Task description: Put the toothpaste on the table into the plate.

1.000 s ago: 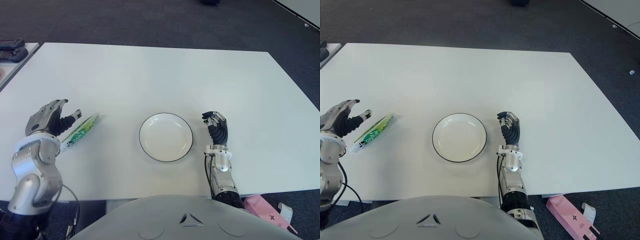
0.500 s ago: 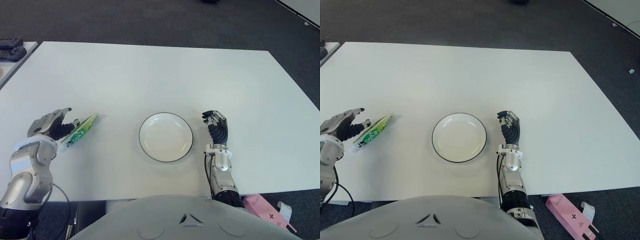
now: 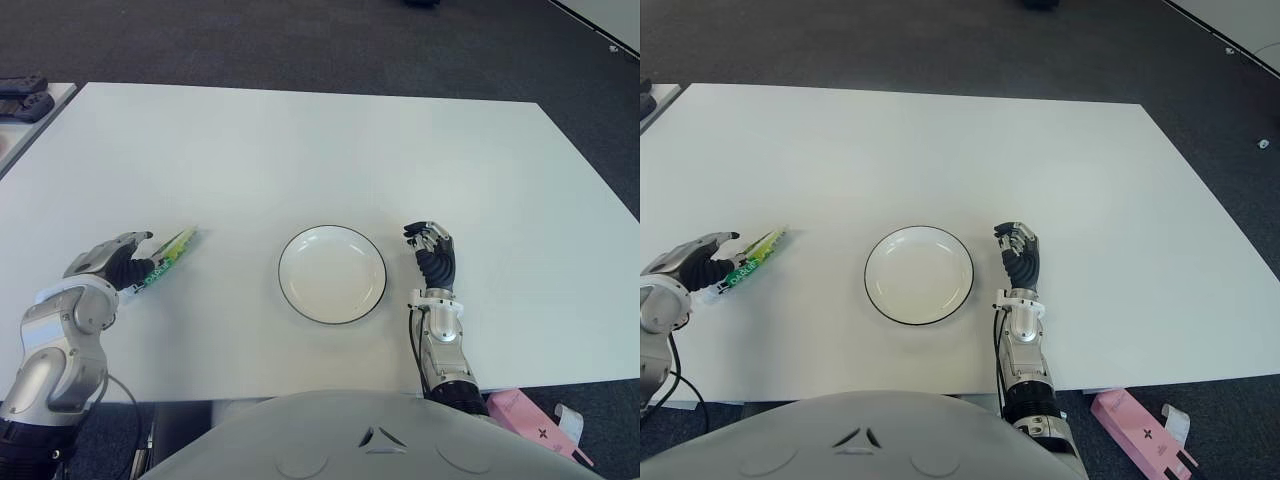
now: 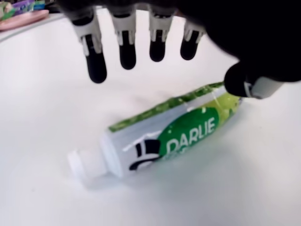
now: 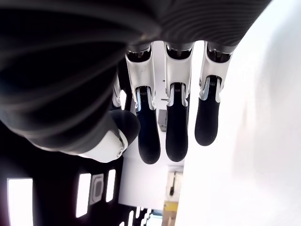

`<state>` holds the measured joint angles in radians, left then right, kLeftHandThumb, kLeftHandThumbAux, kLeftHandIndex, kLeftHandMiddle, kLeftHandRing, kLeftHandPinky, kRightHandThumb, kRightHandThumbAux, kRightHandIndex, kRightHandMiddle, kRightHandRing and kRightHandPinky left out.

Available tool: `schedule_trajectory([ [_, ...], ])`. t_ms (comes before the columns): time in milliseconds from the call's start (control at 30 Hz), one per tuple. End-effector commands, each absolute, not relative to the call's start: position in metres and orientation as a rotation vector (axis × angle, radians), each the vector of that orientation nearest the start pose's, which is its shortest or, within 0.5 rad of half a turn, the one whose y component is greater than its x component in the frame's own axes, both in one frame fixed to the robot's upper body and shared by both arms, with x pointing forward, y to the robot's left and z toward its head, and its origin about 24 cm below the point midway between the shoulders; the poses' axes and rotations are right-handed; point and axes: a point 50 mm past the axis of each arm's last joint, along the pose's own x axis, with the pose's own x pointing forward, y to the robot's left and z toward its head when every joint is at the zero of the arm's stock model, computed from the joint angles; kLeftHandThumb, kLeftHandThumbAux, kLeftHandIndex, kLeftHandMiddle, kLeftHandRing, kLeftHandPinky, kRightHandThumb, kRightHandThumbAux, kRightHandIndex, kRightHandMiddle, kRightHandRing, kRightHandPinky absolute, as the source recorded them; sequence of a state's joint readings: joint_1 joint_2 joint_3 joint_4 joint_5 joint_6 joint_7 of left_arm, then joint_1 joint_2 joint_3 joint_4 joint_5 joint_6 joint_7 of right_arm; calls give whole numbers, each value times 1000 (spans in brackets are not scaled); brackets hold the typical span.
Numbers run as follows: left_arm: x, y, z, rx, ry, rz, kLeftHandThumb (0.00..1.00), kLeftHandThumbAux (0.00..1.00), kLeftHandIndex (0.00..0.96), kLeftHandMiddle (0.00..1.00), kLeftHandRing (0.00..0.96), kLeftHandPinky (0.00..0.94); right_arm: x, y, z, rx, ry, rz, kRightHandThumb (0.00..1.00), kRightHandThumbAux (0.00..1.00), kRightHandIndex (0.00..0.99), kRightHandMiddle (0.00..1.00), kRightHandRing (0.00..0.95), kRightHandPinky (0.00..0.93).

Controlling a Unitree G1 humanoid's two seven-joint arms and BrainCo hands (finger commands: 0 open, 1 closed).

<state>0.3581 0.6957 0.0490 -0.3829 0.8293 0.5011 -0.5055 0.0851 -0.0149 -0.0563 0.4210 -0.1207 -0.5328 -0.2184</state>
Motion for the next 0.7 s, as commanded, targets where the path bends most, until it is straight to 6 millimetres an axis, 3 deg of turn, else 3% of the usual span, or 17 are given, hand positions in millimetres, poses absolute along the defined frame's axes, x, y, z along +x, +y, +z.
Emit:
schedule_trajectory([
  [33,179,285,61,1368,731,-168,560,276,0,47,89,198,204,-177,-32,-130,28,-244,713,730,426,460,436,426],
  [233,180,285,58,1377,757,-199,533,274,0,52,90,201,204,-177,-31,-130,28,-239,714,731,426,461,431,423],
  [700,177,280,50,1378,683,-232,580,273,0,117,176,289,202,-178,-31,-136,27,-234,712,733,424,457,435,433],
])
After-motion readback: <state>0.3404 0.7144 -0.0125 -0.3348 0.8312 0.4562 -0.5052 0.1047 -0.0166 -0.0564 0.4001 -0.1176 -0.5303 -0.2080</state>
